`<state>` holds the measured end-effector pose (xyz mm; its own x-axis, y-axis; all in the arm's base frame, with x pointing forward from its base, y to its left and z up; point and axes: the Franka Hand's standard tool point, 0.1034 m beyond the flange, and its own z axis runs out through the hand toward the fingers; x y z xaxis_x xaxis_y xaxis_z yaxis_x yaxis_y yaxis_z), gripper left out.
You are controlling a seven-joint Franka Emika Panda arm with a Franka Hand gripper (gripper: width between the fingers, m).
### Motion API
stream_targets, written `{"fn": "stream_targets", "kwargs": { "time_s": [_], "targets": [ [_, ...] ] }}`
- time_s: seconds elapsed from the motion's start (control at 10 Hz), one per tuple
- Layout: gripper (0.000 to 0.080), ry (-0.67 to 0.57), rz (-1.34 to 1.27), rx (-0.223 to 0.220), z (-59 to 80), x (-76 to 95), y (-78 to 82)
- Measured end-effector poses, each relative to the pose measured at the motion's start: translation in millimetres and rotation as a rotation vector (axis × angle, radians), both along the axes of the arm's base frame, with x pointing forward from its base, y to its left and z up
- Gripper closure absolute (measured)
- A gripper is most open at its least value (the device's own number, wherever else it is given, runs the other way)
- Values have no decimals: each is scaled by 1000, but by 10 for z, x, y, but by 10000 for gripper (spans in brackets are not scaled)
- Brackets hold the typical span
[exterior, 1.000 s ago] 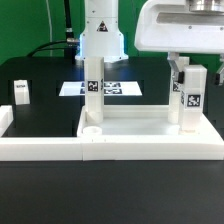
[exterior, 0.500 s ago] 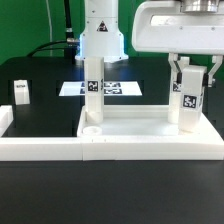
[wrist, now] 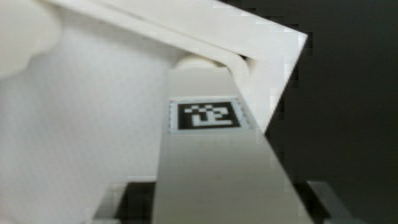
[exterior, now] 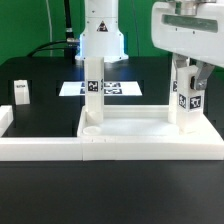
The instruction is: Assemble desk
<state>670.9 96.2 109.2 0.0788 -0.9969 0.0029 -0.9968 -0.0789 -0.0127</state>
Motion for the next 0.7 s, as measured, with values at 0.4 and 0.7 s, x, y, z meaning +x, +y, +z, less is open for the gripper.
{"fn": "stream_targets", "kwargs": {
  "time_s": [0.4, 0.7],
  "targets": [
    [509, 54, -221, -3, 9, 36, 46],
    [225, 61, 37, -64, 21, -54, 43]
  ]
}}
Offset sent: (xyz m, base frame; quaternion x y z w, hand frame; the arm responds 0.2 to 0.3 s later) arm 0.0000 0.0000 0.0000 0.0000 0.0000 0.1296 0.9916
